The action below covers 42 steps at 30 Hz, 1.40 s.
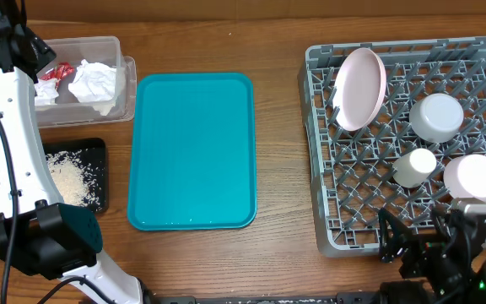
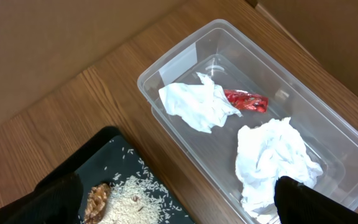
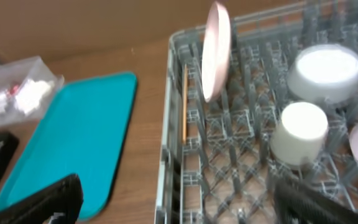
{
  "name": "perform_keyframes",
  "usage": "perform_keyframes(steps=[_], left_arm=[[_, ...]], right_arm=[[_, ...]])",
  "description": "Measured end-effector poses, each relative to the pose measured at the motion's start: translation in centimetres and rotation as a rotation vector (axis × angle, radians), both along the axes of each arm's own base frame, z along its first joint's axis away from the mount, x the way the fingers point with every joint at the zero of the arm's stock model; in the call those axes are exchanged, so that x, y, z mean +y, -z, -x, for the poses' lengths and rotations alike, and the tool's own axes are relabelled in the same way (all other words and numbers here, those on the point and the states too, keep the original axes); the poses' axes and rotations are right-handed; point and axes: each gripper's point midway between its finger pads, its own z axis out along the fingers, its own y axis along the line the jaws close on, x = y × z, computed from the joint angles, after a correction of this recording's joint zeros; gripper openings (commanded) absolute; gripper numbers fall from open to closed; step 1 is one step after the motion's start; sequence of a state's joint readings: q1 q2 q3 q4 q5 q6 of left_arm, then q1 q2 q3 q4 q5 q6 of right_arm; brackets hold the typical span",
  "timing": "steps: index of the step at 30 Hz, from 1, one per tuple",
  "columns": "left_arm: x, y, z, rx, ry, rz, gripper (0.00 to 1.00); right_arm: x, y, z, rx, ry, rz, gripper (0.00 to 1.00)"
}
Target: Sort waste into correct bins and load items into the dishwasher
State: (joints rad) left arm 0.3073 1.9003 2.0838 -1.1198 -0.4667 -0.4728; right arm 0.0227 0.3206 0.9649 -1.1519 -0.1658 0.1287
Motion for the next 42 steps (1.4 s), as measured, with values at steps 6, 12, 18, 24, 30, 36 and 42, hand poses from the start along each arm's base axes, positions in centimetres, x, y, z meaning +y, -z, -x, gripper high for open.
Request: perform_keyframes(steps=[6, 12, 18, 24, 30, 36, 42], left_arm=[[0.0, 0.0, 0.0, 0.000, 0.000, 0.000, 1.00], [0.0, 0.0, 0.0, 0.000, 0.000, 0.000, 1.00], [0.0, 0.0, 0.0, 0.000, 0.000, 0.000, 1.00], [0.0, 0.0, 0.0, 0.000, 0.000, 0.000, 1.00], [0.0, 0.0, 0.0, 0.000, 0.000, 0.000, 1.00], [0.0, 0.0, 0.0, 0.000, 0.000, 0.000, 1.00], [0.0, 0.0, 0.0, 0.000, 0.000, 0.000, 1.00]], right_arm=[[0.4, 0.5, -2.7, -0.133, -0.029, 0.014, 1.00], [0.0, 3.7, -5.2, -0.202, -0.016, 0.021, 1.00], [0.9, 6.3, -6.8, -0.354, -0.068, 0.014, 1.00], [1.4, 6.9, -8.2, -0.492, -0.097, -0.001, 1.00], [1.0, 7.5, -9.0, -0.560, -0.078, 0.003, 1.00], [-0.4, 8.7, -9.5, -0.542, 0.005, 0.018, 1.00], [-2.0, 11.4, -9.9, -0.430, 0.099, 0.039, 1.00]])
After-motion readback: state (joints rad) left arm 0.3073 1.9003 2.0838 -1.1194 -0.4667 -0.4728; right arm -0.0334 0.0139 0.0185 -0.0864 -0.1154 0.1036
